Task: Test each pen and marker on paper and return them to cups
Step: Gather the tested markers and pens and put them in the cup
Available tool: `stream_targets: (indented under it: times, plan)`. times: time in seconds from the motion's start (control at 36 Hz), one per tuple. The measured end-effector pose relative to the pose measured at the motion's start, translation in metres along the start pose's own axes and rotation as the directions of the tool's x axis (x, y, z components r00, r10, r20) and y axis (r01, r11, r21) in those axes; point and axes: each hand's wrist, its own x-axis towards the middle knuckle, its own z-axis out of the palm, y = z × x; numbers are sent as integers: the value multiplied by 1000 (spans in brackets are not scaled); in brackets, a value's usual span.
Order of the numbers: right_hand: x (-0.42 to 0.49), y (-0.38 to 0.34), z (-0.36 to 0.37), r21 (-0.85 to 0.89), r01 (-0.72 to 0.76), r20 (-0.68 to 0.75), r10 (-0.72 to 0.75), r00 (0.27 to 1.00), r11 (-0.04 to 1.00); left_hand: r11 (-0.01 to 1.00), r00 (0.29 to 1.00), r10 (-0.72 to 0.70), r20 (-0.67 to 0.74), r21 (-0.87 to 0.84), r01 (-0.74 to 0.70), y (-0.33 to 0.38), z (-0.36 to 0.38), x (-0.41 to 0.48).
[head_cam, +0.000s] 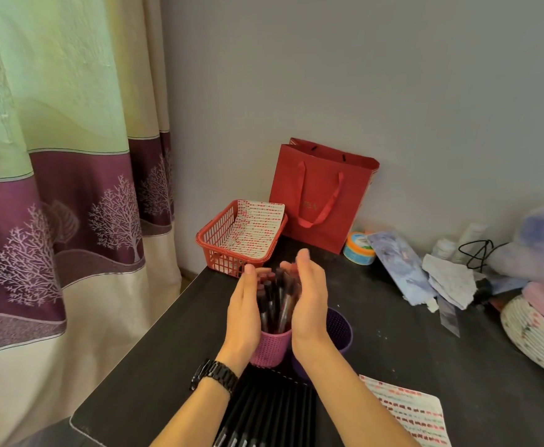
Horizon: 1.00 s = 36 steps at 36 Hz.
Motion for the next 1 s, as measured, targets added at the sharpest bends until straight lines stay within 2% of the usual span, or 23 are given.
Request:
stream_targets:
  times: [0.06,0.17,0.25,0.33,0.39,0.5,0.56,0.64,0.69,0.72,0.78,0.83,0.89,0.94,1.0]
  plan:
    - [-1,-1,-4,-59,34,-11,-34,999,998,997,998,58,5,54,-58,5,-1,2]
    - [-1,2,-8,-294,80,-54,-100,993,952,977,989,68,128,193,-92,10,-1,1]
    - [-3,2,-16,-489,146,59,-134,989,860,936,986,84,144,327,-127,11,-1,0]
    - [-8,-1,-29,-633,266,170,-204,964,727,918,991,84,106,379,-118,16,-5,1]
    - [-13,-6,-38,-668,324,235,-222,946,670,921,991,53,127,377,-97,18,-9,2]
    - [-29,-15,-53,-715,402,382,-161,910,573,875,976,-25,217,477,-83,25,-11,-1]
    - [-42,-18,-65,-694,458,371,-270,889,556,886,977,-20,213,457,-81,31,-16,-3]
    - [-71,-23,-89,-631,469,255,-406,878,618,917,997,11,80,396,-42,35,-36,-12]
    - [-91,-22,-108,-600,427,215,-377,901,677,884,999,8,-34,467,9,31,-56,-25]
    - [-101,-20,-115,-618,383,210,-326,922,686,833,998,1,-70,552,38,28,-67,-32]
    - [-115,-13,-129,-716,260,208,-158,965,647,636,997,-43,-64,768,77,20,-86,-47]
    - [-122,-4,-139,-860,155,206,53,977,486,398,987,-163,7,915,59,14,-97,-63]
    - [-125,3,-139,-957,108,168,214,962,268,230,954,-297,39,973,32,14,-95,-80]
    - [-123,12,-136,-984,110,144,274,951,138,124,939,-343,38,992,5,17,-87,-94]
    - [-119,20,-129,-991,114,128,270,954,66,30,934,-355,30,999,-21,19,-75,-104]
